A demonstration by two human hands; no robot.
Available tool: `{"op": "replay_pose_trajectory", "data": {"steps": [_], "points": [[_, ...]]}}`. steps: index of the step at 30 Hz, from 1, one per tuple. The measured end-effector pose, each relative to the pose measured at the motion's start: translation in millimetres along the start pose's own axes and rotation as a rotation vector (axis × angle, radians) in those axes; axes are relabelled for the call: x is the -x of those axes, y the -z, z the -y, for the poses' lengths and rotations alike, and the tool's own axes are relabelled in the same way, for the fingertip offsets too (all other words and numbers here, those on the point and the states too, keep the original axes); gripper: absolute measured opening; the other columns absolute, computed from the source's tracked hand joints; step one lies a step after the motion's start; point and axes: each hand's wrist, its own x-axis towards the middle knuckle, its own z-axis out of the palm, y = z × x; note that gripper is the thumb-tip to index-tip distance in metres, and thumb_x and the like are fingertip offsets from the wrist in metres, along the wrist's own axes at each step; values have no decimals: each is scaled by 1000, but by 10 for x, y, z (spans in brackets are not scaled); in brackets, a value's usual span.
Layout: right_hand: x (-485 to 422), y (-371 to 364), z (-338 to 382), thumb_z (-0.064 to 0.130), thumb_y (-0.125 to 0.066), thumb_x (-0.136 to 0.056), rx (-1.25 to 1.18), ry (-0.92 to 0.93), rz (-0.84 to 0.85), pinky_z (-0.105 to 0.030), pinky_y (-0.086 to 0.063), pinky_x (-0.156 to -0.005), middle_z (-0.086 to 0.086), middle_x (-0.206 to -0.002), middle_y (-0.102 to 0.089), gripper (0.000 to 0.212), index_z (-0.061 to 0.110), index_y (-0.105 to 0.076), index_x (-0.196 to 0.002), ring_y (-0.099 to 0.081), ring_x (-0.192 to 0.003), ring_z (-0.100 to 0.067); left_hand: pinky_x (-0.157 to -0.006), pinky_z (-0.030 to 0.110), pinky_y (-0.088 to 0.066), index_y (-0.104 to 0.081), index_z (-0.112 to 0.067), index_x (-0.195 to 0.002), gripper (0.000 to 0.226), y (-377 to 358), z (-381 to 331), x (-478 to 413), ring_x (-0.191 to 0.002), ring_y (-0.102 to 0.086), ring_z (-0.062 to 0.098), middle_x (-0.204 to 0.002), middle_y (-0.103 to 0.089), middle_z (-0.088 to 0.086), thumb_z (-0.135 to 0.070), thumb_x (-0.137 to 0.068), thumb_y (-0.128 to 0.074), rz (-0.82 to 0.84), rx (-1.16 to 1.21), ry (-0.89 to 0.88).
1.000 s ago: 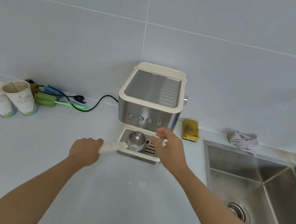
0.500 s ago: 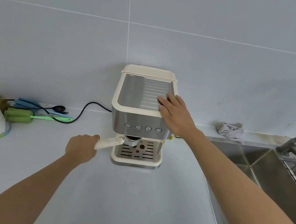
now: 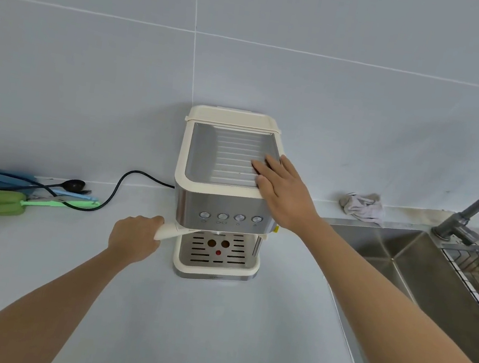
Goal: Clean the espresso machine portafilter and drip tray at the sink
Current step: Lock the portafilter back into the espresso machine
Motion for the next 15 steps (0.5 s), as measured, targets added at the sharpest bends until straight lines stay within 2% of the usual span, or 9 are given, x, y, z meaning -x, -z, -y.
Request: {"op": "replay_pose_trajectory", "data": {"steps": [15], "points": [[17, 5, 2, 50, 3, -78, -35, -17, -19, -31, -2, -119, -9, -148, -37, 83, 13, -38, -140, -21, -143, -19, -64, 25, -36, -54, -16, -113, 28, -26, -30, -162, -88, -63, 26, -97, -67, 5, -21, -86, -48, -13, 62, -31]]}}
